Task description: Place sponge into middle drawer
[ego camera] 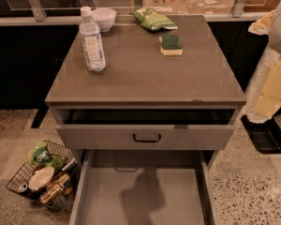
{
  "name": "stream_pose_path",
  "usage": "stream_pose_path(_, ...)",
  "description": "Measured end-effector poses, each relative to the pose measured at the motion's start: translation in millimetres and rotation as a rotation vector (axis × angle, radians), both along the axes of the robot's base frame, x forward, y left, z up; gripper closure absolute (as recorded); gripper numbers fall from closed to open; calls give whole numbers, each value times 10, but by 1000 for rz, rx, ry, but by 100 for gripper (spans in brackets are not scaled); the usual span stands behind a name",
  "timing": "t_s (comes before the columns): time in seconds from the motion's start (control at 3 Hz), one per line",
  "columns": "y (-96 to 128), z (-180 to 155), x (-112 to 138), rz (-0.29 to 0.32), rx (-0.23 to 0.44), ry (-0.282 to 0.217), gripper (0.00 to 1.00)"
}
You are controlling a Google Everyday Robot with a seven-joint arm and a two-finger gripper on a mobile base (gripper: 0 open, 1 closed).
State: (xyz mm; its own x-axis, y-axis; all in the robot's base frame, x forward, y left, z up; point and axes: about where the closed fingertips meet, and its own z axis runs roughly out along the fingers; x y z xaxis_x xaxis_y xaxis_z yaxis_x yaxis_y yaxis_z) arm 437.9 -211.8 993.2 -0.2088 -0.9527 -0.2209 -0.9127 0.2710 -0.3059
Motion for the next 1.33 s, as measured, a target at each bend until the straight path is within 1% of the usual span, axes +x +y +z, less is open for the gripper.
stream_pose_path(0.33, 0, 1, 0, 0, 0, 0, 0)
stream_pose_path(0.67, -51, -16, 262, -56, 41, -51, 0)
stream_pose_path(1.0, -168, -234, 589, -191, 161, -97, 0)
stream_pose_path(1.33, -174, -511, 769, -317, 302, -132, 0)
